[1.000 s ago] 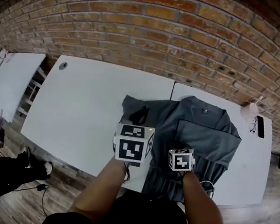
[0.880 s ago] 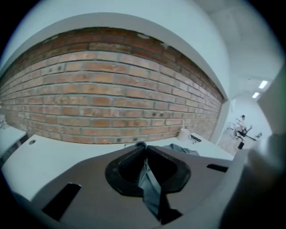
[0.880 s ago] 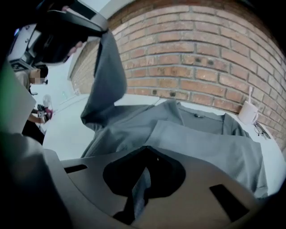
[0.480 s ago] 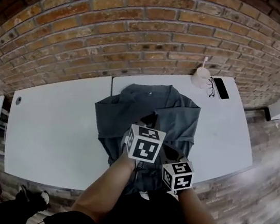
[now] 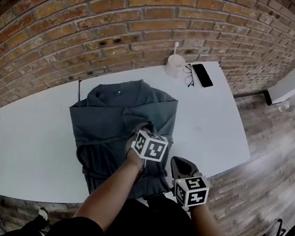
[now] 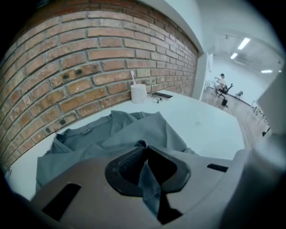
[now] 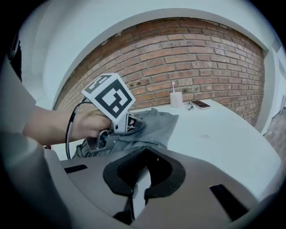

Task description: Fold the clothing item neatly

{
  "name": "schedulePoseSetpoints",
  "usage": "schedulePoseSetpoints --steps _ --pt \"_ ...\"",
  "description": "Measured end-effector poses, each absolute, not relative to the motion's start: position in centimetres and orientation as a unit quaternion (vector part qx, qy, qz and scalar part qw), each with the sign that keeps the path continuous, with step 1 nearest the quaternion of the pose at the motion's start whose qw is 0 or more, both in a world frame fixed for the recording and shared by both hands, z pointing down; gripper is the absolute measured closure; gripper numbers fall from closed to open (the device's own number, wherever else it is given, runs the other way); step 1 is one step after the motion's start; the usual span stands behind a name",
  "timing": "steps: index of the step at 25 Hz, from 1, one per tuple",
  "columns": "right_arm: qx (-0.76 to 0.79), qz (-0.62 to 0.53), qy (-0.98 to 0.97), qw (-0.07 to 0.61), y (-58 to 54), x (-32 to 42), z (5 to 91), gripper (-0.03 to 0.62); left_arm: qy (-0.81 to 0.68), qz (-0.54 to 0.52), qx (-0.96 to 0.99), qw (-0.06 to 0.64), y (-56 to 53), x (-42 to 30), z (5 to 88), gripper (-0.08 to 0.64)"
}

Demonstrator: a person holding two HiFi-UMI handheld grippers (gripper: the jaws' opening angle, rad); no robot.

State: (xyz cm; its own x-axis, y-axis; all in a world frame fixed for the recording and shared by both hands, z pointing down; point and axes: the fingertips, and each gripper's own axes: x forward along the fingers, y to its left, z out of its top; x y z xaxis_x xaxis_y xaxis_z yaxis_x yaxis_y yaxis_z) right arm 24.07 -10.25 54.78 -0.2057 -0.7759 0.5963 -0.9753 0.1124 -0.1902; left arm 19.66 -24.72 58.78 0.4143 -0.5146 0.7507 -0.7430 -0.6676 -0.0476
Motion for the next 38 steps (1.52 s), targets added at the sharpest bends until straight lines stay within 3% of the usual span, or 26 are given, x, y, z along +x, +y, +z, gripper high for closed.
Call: schedulePoseSetpoints --steps 7,10,15,16,22,26,31,38 --pt "0.603 0.269 -0.728 0.183 -11.1 26.0 55.1 0.591 -0.378 0.397 0.83 0.103 -22.9 21.5 60.0 0.528" --pt "0.605 0.254 -0.734 0.177 -12.5 26.1 54.3 0.591 -0.37 0.354 0.849 0.13 -21.5 21.2 57.5 0.483" --pt "0.575 0.245 -0.761 0.174 -16.2 23.2 54.2 0.591 -0.409 0.311 0.841 0.167 -20.4 15.4 55.6 0.499" --pt "0.56 0.244 -0.77 0.184 -17.0 21.9 54.6 0.591 -0.423 0.308 0.834 0.175 -20.4 13.6 55.7 0.557" --pt "0.484 0.215 -0.794 0.299 -21.4 13.3 59.1 0.591 -0.481 0.285 0.788 0.259 -20.0 4.1 56.6 0.561" --pt "0.44 0.191 -0.784 0.394 -23.7 11.4 61.7 0.591 -0.486 0.263 0.772 0.315 -18.2 0.9 57.1 0.561" --pt "0.442 0.186 -0.766 0.428 -26.3 12.1 63.0 0.591 -0.494 0.267 0.76 0.328 -17.3 -1.3 57.8 0.561" --pt "0.567 0.231 -0.69 0.385 -30.1 20.4 62.7 0.591 -0.487 0.266 0.769 0.317 -18.0 -1.0 57.4 0.561"
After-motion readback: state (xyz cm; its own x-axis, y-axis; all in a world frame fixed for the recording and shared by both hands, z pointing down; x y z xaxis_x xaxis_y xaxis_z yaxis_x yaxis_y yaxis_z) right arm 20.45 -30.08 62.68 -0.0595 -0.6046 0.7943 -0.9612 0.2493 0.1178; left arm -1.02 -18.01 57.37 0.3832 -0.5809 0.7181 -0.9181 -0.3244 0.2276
